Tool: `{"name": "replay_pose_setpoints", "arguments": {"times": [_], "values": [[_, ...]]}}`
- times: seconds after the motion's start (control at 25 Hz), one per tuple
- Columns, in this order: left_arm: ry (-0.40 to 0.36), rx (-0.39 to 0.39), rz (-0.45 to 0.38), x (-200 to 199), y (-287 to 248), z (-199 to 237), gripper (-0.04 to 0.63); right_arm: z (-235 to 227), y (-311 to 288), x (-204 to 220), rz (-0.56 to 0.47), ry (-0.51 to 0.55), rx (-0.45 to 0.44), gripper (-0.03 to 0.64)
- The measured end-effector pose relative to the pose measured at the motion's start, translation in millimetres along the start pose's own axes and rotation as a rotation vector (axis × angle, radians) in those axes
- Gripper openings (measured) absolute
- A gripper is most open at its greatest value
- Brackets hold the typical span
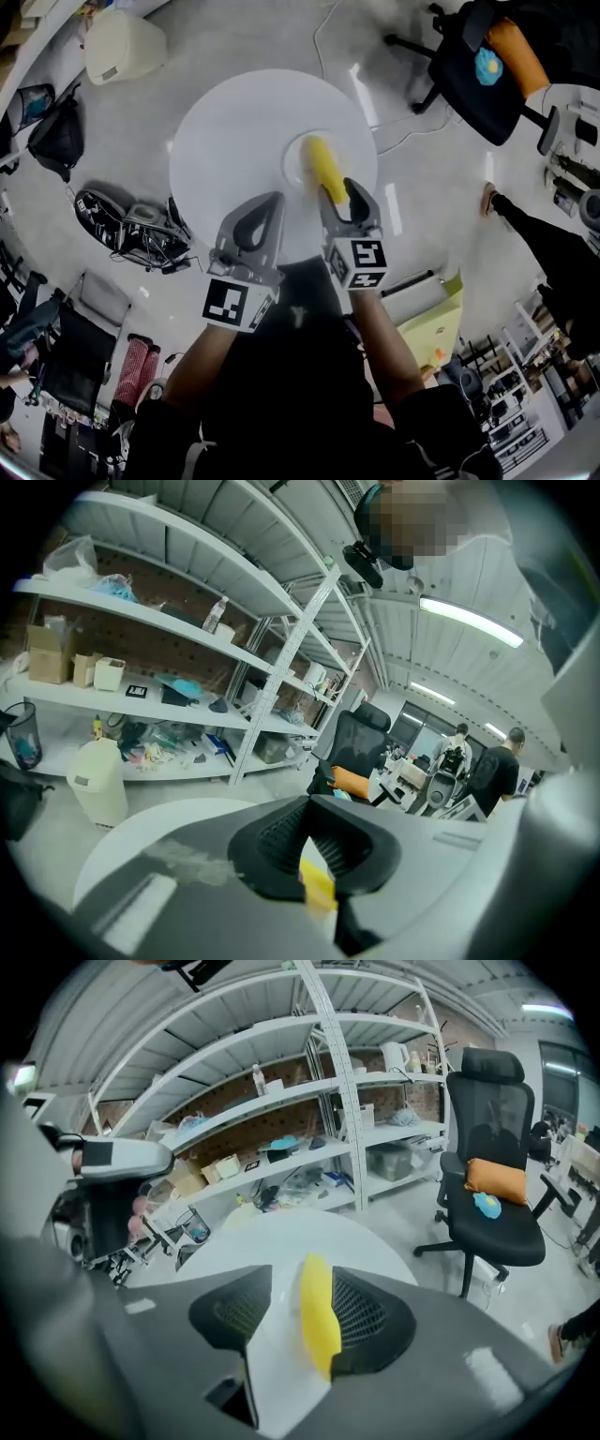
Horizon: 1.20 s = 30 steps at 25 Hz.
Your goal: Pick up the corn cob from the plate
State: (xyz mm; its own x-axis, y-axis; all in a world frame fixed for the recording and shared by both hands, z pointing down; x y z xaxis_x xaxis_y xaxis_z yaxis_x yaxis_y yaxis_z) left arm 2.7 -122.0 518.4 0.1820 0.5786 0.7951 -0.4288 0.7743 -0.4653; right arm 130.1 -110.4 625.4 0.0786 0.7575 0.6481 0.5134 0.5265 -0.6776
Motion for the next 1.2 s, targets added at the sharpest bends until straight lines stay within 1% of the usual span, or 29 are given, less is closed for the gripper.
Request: {"name": "replay_pose_setpoints", "arguments": {"times": [0.12, 0.28, 0.48, 1.0, 1.2], "values": [[0.013, 0.002, 0.011, 6.1, -6.2, 3.4, 0.005, -8.8, -10.7, 6.8, 0.029, 0.006, 0.003, 0.229], [0.033, -0.004, 0.021, 14.5, -14.3, 7.1, 0.005, -16.0, -23.8, 19.6, 0.097, 0.006, -0.005, 0.259], [0.051, -0.008, 0.042, 25.8, -18.9, 12.8, 0.005, -21.4, -39.7, 33.4, 0.157, 0.031, -0.010, 0.298], [0.075, -0.027, 0.056, 38.3, -23.8, 20.4, 0.005, -25.9, -65.6, 47.0, 0.230, 0.136, -0.019, 0.307], [0.074, -0.026, 0.058, 40.9, -23.6, 21.3, 0.005, -29.5, -70.9, 53.0, 0.255, 0.151, -0.007, 0.307]]}}
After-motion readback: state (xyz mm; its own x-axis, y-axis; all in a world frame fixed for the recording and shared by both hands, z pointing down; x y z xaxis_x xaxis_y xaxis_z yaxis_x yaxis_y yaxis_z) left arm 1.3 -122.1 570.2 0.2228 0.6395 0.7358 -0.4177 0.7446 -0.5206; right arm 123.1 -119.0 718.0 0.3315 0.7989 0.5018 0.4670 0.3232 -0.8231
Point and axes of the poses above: the fingertips, and each gripper's own axes: y backward along the fingers, z to its left, x out of its underside, the point moved 2 cm from there along y, backward along the fingers, and after that the axes turned 7 degrees about -x, right-handed, at the moved point
